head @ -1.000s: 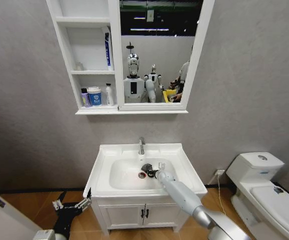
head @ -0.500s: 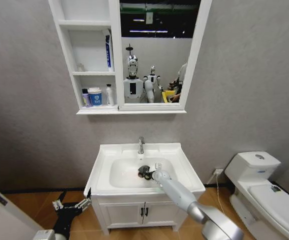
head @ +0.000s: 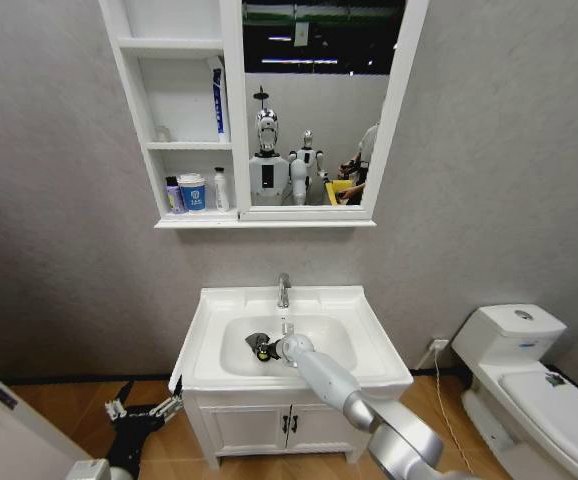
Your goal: Move facial cleanser and shampoo from washbasin to cabinet, then wipe washbasin with towel.
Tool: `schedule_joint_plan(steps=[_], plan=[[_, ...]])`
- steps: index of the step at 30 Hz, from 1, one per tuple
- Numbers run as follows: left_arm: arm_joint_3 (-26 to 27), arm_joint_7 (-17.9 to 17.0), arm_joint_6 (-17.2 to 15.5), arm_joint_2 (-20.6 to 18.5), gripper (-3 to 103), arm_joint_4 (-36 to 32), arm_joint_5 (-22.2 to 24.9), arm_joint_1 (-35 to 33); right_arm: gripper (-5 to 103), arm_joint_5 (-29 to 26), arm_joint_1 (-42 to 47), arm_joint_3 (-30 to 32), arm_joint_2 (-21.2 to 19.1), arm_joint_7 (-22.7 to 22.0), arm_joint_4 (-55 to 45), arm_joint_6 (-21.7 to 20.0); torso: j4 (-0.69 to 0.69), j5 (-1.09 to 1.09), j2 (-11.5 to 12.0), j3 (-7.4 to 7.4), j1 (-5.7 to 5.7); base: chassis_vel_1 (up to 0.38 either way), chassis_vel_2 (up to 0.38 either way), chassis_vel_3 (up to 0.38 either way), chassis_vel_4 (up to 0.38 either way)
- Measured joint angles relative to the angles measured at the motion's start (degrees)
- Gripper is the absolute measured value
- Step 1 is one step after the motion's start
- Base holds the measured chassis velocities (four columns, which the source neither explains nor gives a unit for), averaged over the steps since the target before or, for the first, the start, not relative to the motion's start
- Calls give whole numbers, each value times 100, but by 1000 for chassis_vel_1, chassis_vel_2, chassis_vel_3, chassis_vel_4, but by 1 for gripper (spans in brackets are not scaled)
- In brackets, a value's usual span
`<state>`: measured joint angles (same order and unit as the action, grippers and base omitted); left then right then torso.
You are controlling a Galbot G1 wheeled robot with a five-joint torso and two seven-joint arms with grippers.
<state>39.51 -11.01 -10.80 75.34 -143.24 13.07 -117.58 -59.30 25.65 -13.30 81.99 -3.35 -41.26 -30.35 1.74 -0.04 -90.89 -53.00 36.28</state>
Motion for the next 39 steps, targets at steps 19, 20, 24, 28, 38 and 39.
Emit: schedule_joint_plan(steps=[19,20,24,28,38,39], plan=[[0,0,0,0,100,0,0,0,7,-20,283,-6,-238,-437,-721,-50,1,-1,1,-1,1,0,0,0,0],[0,0,0,0,100,0,0,0,7,-20,283,-6,-238,-437,-721,-50,1,-1,1,-1,1,0,0,0,0],[0,0,0,0,100,0,0,0,7,155,187,0,422,-480,-399,106,1,-2,0,-2,0,0,0,0,0],[0,0,0,0,100,0,0,0,7,220,54,65,833,-542,-137,172,-2,-1,0,-1,0,0,0,0,0],[0,0,0,0,100,0,0,0,7,-19,360,360,-468,-488,-727,71,3,1,1,-1,1,0,0,0,0],[0,0,0,0,100,0,0,0,7,-81,422,415,-630,-513,-891,46,3,2,0,-1,0,0,0,0,0]])
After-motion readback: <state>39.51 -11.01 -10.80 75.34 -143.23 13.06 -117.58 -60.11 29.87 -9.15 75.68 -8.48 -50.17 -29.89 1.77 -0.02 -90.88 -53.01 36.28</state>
